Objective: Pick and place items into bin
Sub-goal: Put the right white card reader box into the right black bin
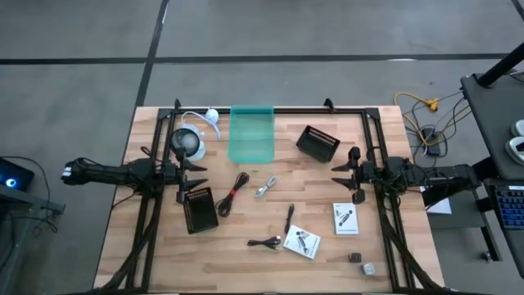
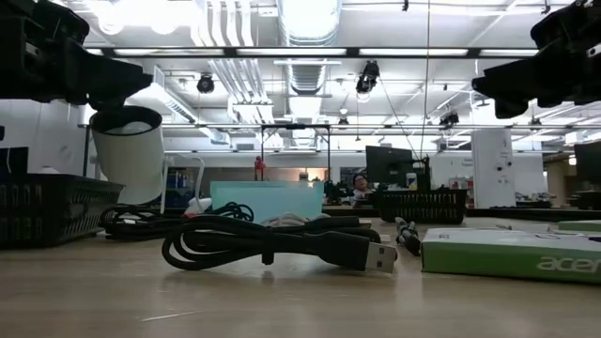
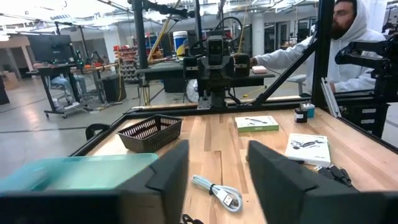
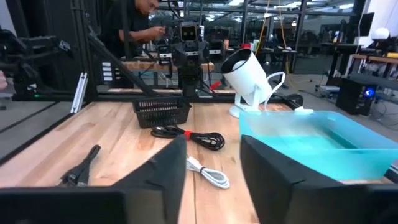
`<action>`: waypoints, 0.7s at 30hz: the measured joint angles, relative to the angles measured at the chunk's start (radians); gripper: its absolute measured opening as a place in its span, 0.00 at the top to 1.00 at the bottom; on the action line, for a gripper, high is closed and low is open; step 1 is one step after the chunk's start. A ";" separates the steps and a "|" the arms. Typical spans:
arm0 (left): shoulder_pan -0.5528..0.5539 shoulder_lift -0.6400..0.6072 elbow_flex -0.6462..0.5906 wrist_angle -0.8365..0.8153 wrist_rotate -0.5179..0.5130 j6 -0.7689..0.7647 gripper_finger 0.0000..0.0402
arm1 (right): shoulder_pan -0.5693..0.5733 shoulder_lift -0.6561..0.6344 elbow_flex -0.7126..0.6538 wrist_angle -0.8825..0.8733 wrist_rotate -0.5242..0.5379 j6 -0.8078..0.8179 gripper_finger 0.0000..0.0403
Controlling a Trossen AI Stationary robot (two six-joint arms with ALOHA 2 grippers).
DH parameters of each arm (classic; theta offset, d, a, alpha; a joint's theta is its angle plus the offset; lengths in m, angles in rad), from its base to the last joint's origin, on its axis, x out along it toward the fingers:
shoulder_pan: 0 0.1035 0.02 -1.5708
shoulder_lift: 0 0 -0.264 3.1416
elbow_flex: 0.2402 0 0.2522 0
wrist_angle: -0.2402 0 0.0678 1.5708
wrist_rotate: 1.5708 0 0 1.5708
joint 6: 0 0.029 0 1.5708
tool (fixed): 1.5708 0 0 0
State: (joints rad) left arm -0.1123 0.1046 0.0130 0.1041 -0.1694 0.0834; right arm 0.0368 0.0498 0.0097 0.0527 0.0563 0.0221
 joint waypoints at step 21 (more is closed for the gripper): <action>0.000 0.219 0.020 0.540 0.290 0.057 0.51 | 0.000 0.124 0.221 -0.054 -0.030 0.125 0.57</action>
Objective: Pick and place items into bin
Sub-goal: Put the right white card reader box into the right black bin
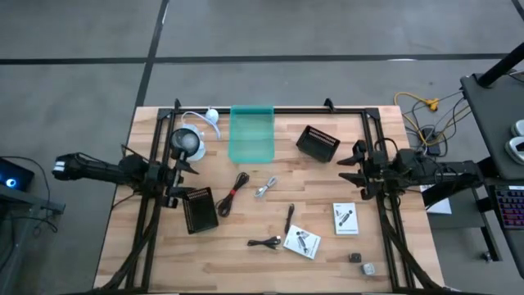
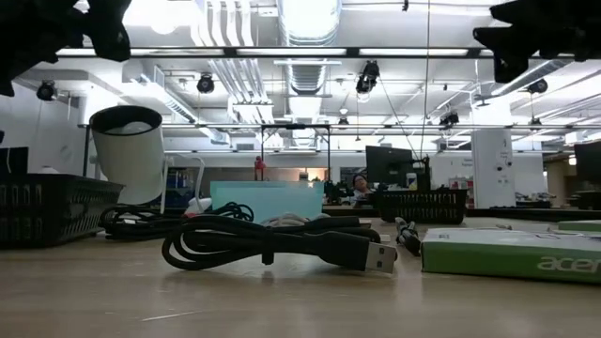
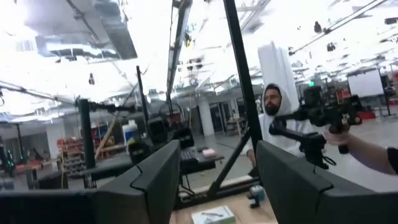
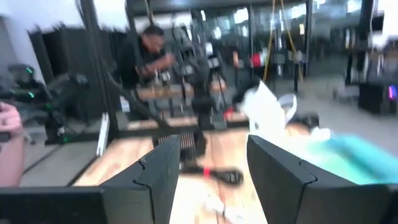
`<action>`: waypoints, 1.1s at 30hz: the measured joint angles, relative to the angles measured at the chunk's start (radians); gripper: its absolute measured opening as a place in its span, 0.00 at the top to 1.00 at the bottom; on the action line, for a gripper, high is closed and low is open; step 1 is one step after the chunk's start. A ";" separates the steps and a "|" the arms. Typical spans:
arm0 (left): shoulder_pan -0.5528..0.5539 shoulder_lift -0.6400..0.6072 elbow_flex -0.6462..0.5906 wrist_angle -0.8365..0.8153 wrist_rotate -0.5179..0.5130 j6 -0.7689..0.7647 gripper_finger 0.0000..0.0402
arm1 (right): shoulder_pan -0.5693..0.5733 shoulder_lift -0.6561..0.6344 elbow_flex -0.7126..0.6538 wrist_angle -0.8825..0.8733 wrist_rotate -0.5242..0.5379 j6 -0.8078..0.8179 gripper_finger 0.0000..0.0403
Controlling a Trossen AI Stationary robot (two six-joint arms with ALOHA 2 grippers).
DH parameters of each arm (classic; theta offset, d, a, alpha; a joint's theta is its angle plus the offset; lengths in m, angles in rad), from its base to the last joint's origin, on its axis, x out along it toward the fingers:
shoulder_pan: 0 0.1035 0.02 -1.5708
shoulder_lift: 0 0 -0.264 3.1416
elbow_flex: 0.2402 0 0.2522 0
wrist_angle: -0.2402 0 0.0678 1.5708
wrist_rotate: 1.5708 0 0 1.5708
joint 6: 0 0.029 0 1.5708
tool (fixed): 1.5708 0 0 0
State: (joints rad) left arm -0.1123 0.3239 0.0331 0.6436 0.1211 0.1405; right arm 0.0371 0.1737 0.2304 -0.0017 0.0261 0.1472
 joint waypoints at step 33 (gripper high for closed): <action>0.000 0.135 0.006 0.054 -0.187 0.004 0.51 | 0.112 0.883 0.502 -0.660 0.067 1.194 0.58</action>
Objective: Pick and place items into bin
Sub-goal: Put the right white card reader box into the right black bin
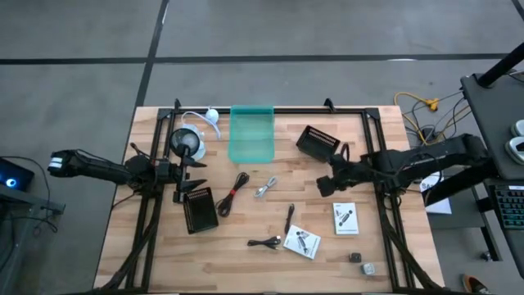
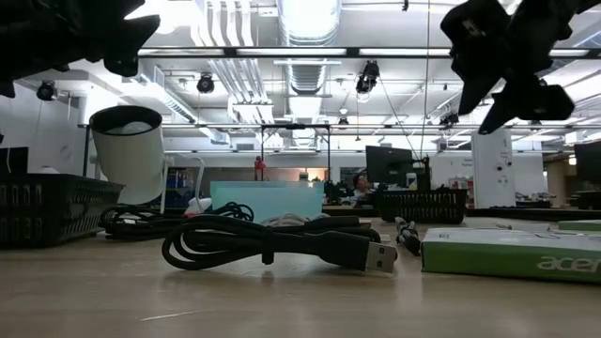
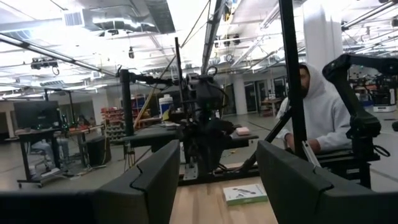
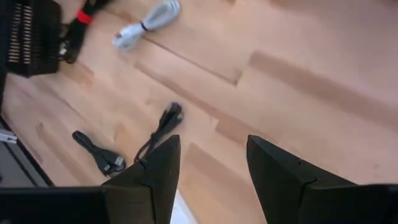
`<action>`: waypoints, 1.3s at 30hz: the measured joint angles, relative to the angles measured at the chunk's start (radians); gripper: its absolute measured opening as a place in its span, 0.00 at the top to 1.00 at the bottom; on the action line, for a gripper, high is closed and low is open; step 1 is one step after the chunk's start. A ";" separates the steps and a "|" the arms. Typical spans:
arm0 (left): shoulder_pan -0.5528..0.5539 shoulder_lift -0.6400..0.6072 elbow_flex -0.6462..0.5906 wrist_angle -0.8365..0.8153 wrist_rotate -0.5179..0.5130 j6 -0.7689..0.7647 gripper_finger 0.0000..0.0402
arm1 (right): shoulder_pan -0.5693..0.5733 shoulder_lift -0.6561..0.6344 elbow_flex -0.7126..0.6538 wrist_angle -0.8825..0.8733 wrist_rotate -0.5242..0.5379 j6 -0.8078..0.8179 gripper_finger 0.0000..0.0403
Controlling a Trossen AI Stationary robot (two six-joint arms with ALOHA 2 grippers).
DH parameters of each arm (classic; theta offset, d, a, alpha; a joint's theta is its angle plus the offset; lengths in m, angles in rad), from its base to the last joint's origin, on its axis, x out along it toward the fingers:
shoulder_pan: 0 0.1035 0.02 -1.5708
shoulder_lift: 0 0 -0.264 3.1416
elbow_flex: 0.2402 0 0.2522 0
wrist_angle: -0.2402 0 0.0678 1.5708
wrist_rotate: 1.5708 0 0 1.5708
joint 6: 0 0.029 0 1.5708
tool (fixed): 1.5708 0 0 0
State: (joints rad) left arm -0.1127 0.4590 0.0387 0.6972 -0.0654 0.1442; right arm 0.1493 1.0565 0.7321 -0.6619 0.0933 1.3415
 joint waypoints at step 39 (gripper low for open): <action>0.000 0.023 -0.002 0.002 0.000 0.056 0.51 | 0.252 0.480 0.128 -0.197 -0.142 0.497 0.72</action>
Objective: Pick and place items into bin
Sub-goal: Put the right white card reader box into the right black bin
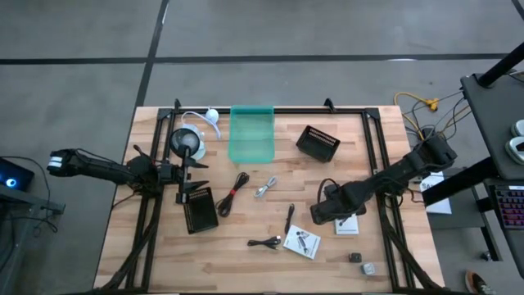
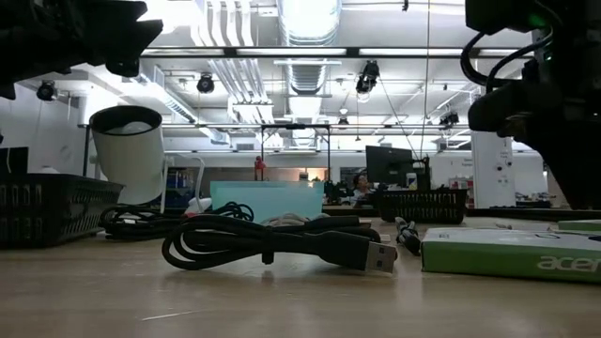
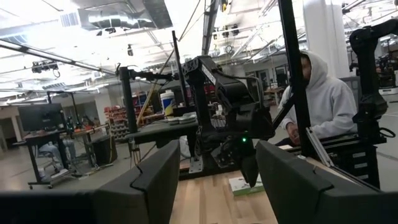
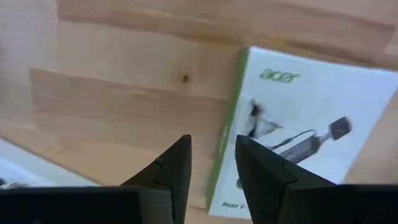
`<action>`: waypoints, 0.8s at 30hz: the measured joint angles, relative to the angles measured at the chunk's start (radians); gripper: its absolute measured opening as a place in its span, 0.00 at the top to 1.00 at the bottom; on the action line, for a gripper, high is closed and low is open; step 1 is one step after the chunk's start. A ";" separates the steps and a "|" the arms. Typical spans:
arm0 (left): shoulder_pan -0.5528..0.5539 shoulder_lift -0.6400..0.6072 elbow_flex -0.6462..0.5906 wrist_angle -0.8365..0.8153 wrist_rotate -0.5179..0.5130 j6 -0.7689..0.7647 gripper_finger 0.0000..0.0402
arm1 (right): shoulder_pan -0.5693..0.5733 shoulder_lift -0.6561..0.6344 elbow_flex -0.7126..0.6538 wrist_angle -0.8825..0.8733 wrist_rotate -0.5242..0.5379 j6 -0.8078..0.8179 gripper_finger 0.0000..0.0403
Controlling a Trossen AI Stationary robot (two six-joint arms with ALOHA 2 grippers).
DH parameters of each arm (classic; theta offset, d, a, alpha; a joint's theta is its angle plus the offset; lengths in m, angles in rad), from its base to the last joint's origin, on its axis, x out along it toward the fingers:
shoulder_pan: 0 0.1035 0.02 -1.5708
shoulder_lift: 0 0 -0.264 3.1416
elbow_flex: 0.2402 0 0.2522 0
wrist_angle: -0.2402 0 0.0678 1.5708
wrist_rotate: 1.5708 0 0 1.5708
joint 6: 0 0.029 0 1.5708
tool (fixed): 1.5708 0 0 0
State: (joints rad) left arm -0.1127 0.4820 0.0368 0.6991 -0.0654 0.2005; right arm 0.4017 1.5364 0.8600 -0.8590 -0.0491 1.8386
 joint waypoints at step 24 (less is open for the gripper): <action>0.000 0.000 0.000 0.000 0.000 0.026 0.51 | -0.001 0.123 -0.010 0.022 0.011 -0.061 0.60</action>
State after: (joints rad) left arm -0.1124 0.4820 0.0364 0.6994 -0.0658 0.2268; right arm 0.4007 1.6590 0.8501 -0.8367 -0.0385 1.7776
